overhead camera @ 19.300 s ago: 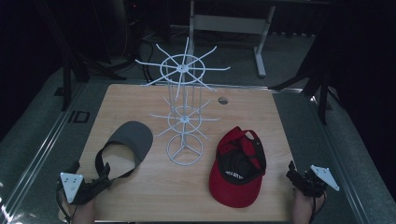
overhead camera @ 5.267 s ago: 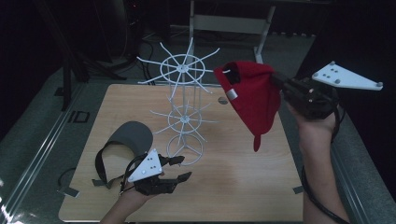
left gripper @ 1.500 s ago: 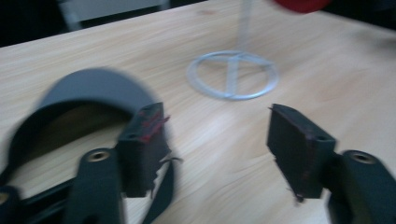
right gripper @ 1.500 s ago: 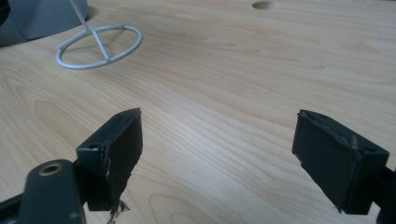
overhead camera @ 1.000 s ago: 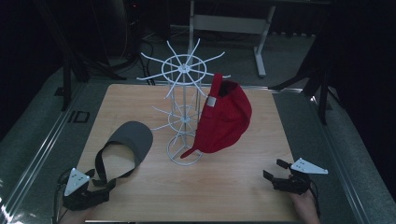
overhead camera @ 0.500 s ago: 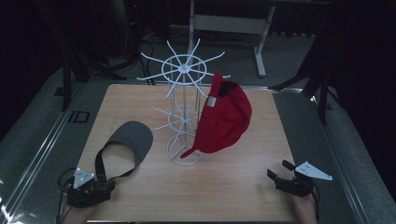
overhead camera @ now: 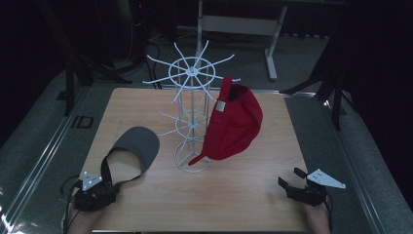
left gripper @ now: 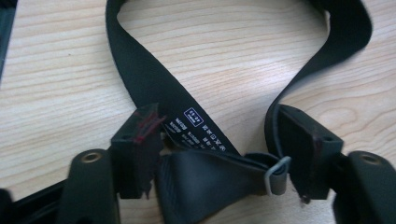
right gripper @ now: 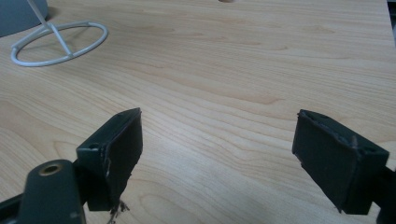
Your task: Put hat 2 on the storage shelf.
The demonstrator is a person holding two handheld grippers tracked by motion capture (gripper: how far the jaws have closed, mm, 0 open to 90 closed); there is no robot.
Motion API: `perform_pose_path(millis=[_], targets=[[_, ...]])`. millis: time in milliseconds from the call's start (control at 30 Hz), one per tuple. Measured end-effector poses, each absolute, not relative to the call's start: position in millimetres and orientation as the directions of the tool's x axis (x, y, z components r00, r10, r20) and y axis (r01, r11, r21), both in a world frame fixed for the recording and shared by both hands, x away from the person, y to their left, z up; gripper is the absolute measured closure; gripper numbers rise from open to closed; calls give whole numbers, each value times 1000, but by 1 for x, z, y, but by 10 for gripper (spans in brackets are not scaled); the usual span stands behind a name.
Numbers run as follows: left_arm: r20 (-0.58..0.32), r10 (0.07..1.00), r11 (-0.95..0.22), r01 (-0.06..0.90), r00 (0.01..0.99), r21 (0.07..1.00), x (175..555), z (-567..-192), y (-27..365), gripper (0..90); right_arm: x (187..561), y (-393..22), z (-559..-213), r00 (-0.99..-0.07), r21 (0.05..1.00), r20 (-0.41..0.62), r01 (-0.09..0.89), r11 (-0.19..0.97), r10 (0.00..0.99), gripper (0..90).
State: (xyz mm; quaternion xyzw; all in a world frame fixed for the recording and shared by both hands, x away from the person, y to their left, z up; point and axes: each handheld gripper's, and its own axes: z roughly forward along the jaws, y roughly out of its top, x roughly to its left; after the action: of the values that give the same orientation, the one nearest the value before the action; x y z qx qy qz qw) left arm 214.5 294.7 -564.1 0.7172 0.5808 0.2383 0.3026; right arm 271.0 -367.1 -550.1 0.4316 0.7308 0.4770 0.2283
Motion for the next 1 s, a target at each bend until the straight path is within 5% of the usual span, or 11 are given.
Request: perform_pose_path(millis=[300,333,1000], targets=[[-14,975,-145,681,222,718,216,-562,292,721,272,-367,-550,-520,893,76,416,175,851,160],[-7,974,-153,681,227,716,216,-562,292,826,272,-367,-550,-520,891,76,418,176,851,160],[91,923,-275,473,375,837,214,-532,287,876,272,-370,-549,-514,892,107,428,146,851,160]])
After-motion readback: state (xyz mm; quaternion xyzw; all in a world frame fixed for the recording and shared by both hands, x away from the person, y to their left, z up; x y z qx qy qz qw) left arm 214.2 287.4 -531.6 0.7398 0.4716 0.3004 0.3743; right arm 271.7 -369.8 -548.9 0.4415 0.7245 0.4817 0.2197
